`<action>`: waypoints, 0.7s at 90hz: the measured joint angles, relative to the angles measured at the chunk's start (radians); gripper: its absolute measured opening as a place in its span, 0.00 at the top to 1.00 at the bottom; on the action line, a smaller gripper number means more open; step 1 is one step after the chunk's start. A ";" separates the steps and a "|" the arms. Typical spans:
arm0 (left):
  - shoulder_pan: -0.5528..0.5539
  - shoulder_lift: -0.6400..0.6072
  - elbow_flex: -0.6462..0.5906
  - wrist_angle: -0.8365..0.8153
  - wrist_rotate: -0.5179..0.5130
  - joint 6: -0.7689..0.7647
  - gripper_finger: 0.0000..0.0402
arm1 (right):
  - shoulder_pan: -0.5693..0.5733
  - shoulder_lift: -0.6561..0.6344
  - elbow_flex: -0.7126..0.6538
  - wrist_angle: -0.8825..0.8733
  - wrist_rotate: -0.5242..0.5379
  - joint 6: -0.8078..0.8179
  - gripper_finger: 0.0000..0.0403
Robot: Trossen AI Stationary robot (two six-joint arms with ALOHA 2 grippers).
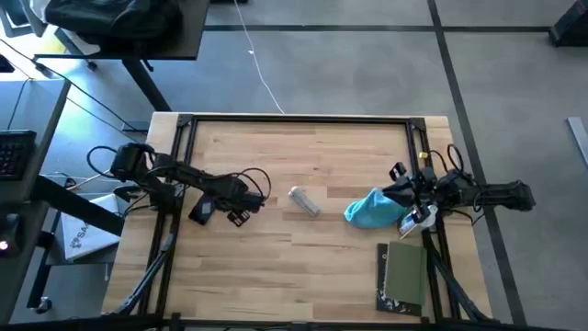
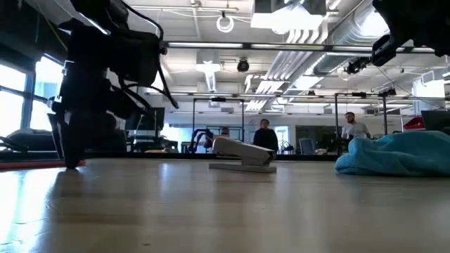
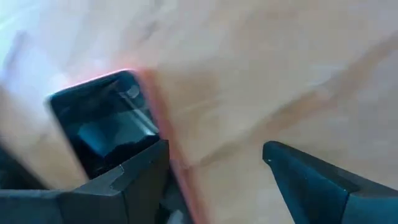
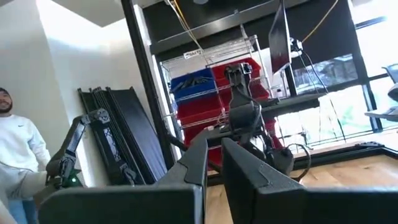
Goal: Apply microfiber cloth
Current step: Spray the pink phone with the spray bottle
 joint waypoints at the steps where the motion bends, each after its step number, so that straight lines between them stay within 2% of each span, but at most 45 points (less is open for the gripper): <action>1: -0.001 -0.002 0.000 0.002 0.001 0.000 0.35 | 0.000 0.000 0.000 0.000 0.000 0.000 0.96; 12: -0.013 -0.050 0.005 0.044 0.033 0.029 0.35 | 0.000 0.000 0.000 0.000 0.000 -0.004 0.96; 22: -0.011 -0.123 0.006 0.001 0.020 0.058 0.35 | 0.000 0.000 0.000 0.000 0.003 0.000 0.96; 37: 0.032 -0.195 -0.015 -0.235 -0.057 -0.066 0.36 | 0.000 0.000 0.000 0.000 0.003 0.000 0.96; 42: 0.048 -0.201 -0.044 -0.269 -0.072 -0.113 0.37 | 0.000 0.000 0.000 0.000 0.004 0.000 0.96; 63: 0.074 -0.168 -0.187 -0.180 -0.048 -0.199 0.38 | 0.000 0.000 0.000 0.001 0.004 0.017 0.96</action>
